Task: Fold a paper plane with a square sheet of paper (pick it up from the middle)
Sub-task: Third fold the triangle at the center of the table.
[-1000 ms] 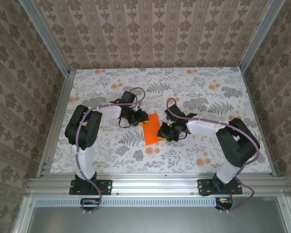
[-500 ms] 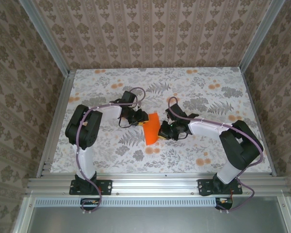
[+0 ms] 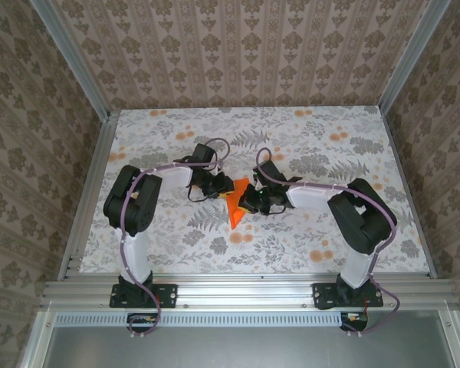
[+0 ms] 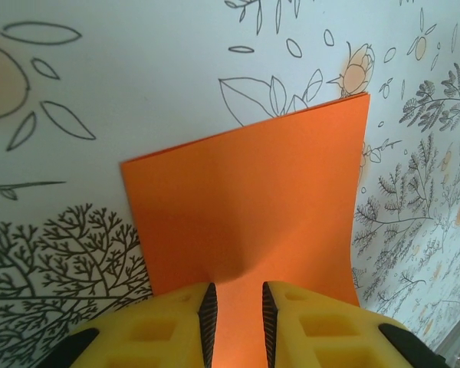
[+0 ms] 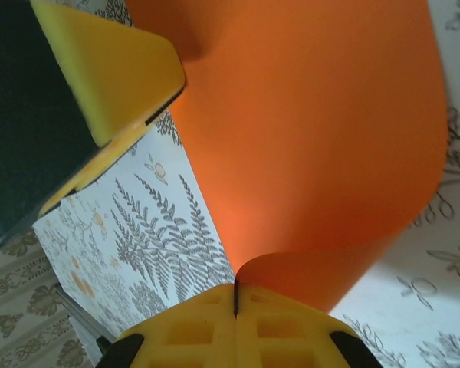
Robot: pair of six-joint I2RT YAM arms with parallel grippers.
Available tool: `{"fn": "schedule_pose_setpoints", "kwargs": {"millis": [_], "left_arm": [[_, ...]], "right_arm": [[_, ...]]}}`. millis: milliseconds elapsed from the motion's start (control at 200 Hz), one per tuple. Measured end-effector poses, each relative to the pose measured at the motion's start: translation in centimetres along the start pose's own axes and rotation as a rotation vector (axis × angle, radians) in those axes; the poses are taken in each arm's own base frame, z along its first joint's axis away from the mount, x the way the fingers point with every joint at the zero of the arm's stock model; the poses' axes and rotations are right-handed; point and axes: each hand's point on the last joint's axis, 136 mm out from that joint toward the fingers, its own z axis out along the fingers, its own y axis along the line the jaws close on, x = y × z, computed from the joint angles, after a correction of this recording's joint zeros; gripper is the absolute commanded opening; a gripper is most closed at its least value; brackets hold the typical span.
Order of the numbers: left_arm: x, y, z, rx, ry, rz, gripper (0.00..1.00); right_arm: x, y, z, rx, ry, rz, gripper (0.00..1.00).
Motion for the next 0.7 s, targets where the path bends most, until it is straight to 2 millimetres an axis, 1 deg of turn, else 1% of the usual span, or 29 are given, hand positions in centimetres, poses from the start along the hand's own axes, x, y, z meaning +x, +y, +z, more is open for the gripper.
{"fn": "schedule_pose_setpoints", "kwargs": {"millis": [310, 705], "left_arm": [[0.0, 0.0, 0.0, -0.003, -0.001, 0.002, 0.25], [0.0, 0.0, 0.0, -0.003, -0.001, 0.002, 0.25]], "right_arm": [[-0.1, 0.0, 0.7, 0.001, 0.003, 0.001, 0.05], [-0.3, -0.6, 1.6, 0.016, 0.011, 0.008, 0.06]]}}
